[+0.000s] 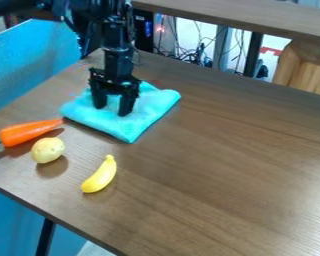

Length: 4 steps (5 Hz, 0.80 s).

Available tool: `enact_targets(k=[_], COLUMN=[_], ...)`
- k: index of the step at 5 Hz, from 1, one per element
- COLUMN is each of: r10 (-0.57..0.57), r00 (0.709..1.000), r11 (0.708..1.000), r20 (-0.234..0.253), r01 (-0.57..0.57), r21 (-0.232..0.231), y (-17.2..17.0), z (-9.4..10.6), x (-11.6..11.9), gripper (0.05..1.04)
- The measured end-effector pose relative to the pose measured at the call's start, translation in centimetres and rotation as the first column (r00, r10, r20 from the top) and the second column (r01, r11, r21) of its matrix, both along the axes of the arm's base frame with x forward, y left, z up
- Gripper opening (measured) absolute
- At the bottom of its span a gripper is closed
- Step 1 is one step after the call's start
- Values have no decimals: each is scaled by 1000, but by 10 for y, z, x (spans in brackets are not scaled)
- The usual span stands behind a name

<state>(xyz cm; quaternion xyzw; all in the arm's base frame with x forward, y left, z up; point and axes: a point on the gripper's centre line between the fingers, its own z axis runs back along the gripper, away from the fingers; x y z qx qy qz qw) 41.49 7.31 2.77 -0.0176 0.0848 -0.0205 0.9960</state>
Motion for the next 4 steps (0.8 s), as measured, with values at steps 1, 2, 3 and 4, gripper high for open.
enact_targets(k=[1, 2, 3, 4], r10=[-47, -109, -106, -63], r00=[999, 994, 994, 998], r11=[997, 986, 980, 977], r20=[-20, -13, -6, 6], r01=[45, 107, 103, 63], r21=[-66, -126, -172, -202], y=[-37, -83, -115, -132], z=[1, 4, 6, 17], x=[-2, -9, -19, -32], gripper=[1001, 1001, 1001, 1001])
